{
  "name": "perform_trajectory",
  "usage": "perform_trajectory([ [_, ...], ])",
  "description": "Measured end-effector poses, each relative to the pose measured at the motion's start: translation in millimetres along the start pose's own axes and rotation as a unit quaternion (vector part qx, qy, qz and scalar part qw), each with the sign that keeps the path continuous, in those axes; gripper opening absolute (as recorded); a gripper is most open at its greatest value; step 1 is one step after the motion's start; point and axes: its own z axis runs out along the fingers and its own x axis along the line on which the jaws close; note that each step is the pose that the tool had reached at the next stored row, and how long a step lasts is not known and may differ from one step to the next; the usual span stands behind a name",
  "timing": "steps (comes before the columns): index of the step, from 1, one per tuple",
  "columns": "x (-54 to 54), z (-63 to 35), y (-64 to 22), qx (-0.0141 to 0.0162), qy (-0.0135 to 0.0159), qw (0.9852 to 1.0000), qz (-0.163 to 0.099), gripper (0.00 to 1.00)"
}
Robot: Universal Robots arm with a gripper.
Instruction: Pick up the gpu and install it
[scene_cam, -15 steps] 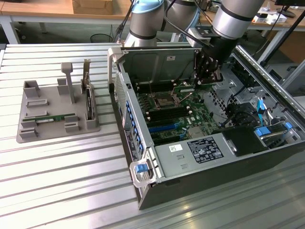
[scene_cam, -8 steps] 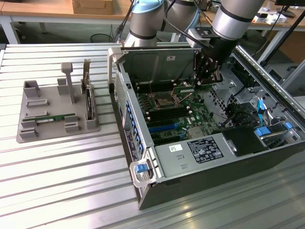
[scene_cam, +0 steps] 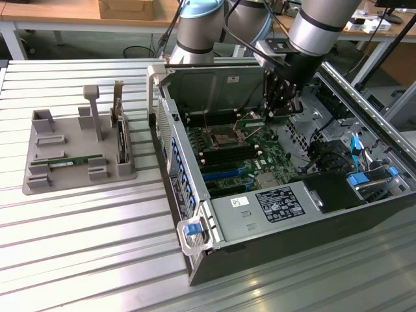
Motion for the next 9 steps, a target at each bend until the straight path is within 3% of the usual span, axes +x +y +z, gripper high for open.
perform_trajectory([
  [9,0.1,3.0,-0.1,0.0,0.0,1.0,0.0,0.12],
])
